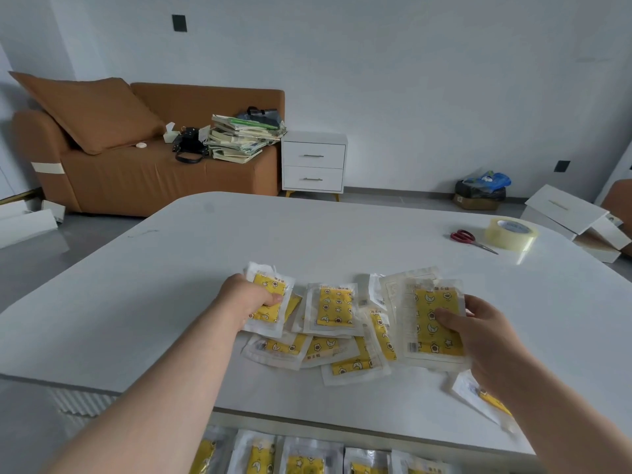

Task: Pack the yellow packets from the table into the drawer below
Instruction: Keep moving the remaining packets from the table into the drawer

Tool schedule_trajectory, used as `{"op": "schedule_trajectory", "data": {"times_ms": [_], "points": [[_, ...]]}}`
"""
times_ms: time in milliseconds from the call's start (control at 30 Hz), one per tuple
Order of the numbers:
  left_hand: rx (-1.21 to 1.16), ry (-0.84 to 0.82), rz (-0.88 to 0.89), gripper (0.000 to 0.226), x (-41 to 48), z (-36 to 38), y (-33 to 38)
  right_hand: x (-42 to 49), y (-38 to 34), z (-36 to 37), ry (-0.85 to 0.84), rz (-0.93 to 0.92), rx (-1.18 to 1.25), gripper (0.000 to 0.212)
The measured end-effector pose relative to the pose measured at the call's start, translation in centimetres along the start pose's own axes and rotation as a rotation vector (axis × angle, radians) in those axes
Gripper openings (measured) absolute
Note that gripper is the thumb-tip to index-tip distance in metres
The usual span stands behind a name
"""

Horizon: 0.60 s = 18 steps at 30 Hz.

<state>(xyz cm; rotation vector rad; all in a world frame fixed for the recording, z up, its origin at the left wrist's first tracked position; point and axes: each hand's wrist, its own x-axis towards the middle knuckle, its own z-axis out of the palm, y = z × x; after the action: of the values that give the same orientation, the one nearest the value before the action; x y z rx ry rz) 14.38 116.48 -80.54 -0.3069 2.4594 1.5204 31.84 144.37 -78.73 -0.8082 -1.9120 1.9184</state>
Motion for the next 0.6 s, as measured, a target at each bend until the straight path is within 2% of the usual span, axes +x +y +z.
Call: {"op": "schedule_trajectory", "data": {"times_ms": [200, 500, 600], "points": [[-0.128, -0.013, 0.089, 0.019, -0.8, -1.2, 0.1, -0.1, 0.0, 0.3, -0.011, 0.044, 0.01, 0.016], [-0.412, -0.152, 0.066, 0.026, -3.5, -4.5, 0.9, -3.0, -0.8, 1.3, -0.112, 0.079, 0.029, 0.013], [-0.487, -0.209, 0.04, 0.037, -6.1, -6.1, 0.7, -5.1, -1.2, 1.0, -0.16, 0.091, 0.016, 0.013]]}}
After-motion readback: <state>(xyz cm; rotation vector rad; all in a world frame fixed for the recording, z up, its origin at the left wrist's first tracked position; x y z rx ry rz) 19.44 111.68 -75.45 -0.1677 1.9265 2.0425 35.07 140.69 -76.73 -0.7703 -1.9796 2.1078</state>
